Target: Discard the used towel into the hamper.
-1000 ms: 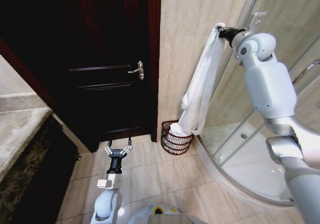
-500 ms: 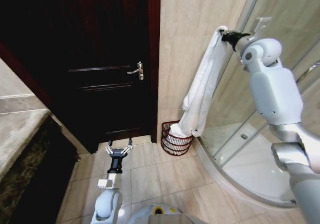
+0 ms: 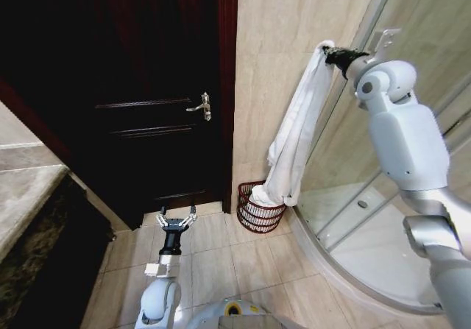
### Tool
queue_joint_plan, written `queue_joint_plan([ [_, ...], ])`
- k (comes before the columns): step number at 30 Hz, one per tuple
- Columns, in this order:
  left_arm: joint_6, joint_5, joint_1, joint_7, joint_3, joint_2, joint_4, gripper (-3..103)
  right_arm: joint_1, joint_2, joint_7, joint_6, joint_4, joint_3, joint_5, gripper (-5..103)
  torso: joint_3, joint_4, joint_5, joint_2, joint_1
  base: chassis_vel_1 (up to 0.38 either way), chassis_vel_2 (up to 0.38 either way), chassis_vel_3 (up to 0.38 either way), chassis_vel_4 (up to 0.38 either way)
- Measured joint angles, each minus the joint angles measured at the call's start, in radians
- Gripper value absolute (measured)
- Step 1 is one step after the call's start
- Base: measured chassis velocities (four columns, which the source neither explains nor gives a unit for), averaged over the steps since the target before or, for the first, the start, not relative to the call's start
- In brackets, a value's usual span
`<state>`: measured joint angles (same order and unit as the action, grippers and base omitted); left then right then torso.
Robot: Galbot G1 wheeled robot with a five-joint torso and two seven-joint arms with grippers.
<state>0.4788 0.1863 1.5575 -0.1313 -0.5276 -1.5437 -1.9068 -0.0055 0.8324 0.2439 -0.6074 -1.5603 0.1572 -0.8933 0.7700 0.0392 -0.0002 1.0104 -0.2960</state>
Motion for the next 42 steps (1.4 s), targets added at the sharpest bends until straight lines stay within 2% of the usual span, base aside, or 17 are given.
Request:
queue_joint_plan([
  [6, 0.000, -0.001, -0.007, 0.000, 0.005, 0.000, 0.007, 100, -0.117, -0.045, 0.038, -0.055, -0.111, 0.074, -0.062, 4, 0.000, -0.0002, 0.0004, 0.000, 0.000, 0.000, 0.000, 0.000, 0.000],
  [11, 0.000, -0.008, -0.013, -0.001, 0.012, -0.002, 0.013, 100, -0.173, -0.062, 0.028, -0.058, -0.140, 0.119, -0.076, 4, 0.000, -0.0003, 0.0001, 0.000, 0.000, 0.000, 0.000, 0.000, 0.000],
  [16, -0.001, -0.016, -0.013, -0.001, 0.016, -0.011, 0.010, 100, -0.220, -0.054, -0.004, -0.010, -0.128, 0.131, -0.082, 4, 0.000, -0.0003, 0.0001, 0.000, 0.000, 0.000, 0.000, 0.000, 0.000],
  [21, -0.006, -0.018, -0.007, -0.002, 0.012, -0.010, -0.007, 100, -0.231, -0.016, -0.019, 0.026, -0.090, 0.124, -0.056, 4, 0.000, 0.0001, 0.0003, 0.000, 0.000, 0.000, 0.000, 0.000, 0.000],
  [42, -0.016, -0.028, -0.010, -0.002, 0.018, -0.011, -0.010, 100, -0.191, -0.008, -0.049, 0.058, -0.096, 0.105, -0.012, 4, 0.000, -0.0003, 0.0001, 0.000, 0.000, -0.030, 0.029, 0.030, -0.030],
])
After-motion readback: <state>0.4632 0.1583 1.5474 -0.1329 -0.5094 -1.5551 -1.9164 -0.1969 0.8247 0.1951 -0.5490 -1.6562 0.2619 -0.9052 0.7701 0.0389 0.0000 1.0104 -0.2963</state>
